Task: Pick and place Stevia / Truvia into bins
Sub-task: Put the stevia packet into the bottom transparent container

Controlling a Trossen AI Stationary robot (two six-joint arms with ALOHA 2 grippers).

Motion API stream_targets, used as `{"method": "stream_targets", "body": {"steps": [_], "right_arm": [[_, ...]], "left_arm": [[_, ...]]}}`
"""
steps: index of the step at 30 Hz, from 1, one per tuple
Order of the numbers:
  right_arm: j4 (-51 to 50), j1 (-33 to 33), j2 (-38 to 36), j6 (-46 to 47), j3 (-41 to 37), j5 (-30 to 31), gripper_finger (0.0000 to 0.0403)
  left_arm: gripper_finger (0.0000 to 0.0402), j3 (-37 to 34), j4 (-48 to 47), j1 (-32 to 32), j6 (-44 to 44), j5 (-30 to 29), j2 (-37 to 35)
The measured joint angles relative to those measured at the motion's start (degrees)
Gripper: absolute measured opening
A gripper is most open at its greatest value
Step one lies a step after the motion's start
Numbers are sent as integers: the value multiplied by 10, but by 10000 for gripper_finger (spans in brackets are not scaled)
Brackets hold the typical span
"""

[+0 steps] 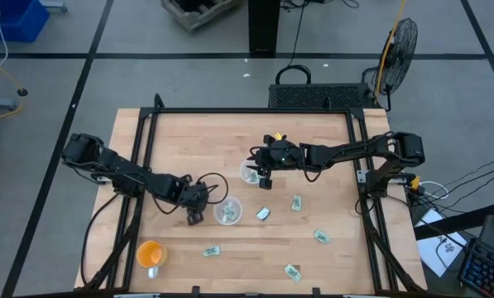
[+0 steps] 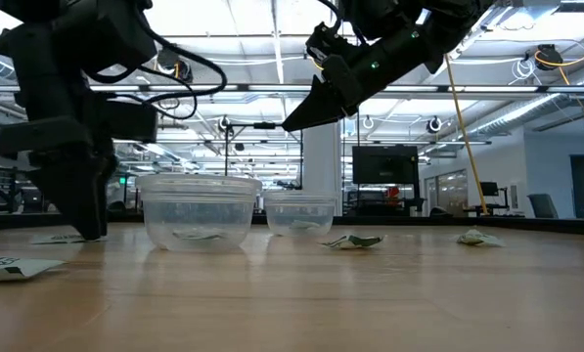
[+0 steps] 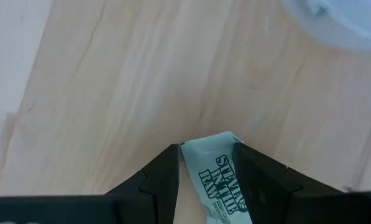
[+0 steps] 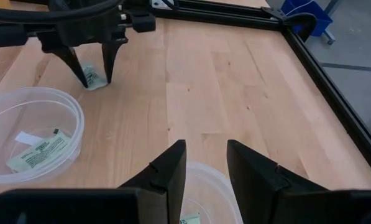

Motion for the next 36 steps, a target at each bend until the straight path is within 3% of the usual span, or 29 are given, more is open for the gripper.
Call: {"method": "stream_targets", "body": {"steps": [7,16,23,36], "right_arm": [[0,0,0,0,0,0,110],[0,0,0,0,0,0,110],[0,0,0,0,0,0,110],[0,0,0,0,0,0,110]], "left_arm": [[153,-1,18,0,8,4,1],[65,0,16,0,6,4,0],[37,0,22,0,3,5,0],[35,70,33,0,37,134,-2]]}}
